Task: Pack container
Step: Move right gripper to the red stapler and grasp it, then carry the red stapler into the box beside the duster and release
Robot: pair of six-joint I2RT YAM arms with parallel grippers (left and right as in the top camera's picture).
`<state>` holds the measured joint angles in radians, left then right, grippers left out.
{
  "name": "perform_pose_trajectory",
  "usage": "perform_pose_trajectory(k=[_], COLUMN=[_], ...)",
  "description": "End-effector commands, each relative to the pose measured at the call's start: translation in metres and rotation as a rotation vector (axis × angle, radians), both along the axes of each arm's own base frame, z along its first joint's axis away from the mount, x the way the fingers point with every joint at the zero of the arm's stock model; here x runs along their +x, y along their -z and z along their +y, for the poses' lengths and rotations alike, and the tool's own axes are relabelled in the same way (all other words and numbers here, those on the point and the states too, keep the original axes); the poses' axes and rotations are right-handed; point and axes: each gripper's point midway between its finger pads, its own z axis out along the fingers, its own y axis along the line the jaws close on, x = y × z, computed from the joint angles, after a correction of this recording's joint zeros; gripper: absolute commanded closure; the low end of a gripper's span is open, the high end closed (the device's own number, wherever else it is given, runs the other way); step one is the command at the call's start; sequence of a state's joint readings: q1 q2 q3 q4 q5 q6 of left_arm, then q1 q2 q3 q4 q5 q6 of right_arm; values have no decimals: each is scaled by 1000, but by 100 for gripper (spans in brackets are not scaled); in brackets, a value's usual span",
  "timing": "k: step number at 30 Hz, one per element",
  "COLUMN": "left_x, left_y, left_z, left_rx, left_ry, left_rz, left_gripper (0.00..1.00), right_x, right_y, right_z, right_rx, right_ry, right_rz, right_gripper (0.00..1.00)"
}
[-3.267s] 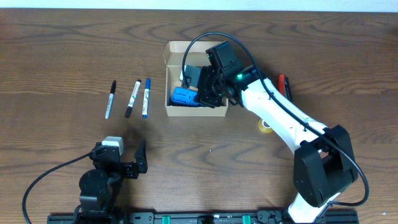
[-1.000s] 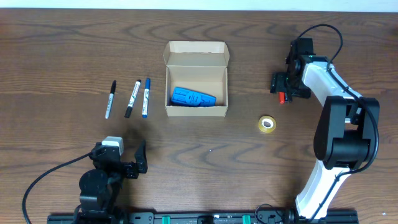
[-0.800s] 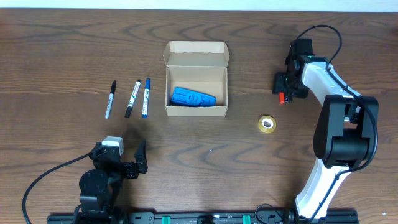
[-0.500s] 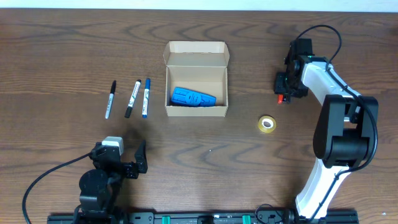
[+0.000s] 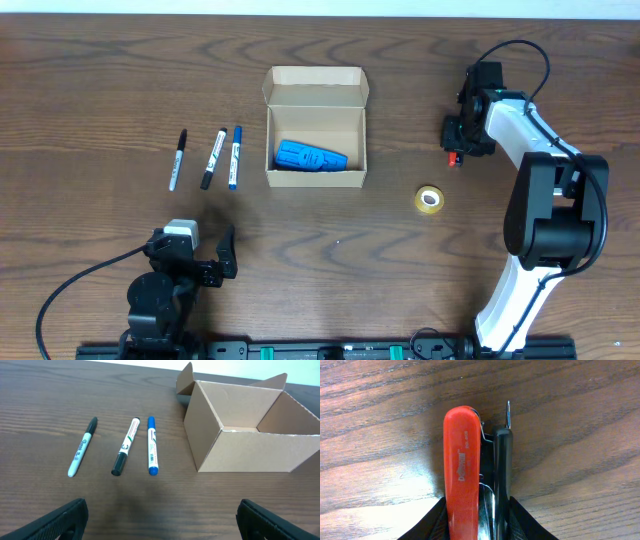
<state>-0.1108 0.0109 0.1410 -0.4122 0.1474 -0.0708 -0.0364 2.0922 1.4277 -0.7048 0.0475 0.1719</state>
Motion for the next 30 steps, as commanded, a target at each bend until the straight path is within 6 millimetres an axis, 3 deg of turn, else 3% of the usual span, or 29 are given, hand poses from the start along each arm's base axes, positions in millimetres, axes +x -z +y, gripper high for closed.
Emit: perform_pose_trajectory(k=[1,8,12,16,23,30], left_x=[0,0,0,0,0,0], left_y=[8,8,8,8,8,8], left_z=[1,1,1,1,1,1], left_rx=[4,4,4,4,4,4], left_ry=[-4,-4,-4,-4,-4,-4], left_rz=[14,14,14,14,14,14], left_gripper=[5,5,5,5,5,5], right_x=[-4,8,24,41,59,51], right_y=[12,-18,-55,-102,-174,-250], right_z=[2,9,24,50,135,238], right_rx=[15,40,59,51,44,112], right_ry=[-6,-19,-52,-149,-442,-814], right_rz=[31,-39,-127,-244,-384,-574], right_gripper=[87,89,99,99,99,99])
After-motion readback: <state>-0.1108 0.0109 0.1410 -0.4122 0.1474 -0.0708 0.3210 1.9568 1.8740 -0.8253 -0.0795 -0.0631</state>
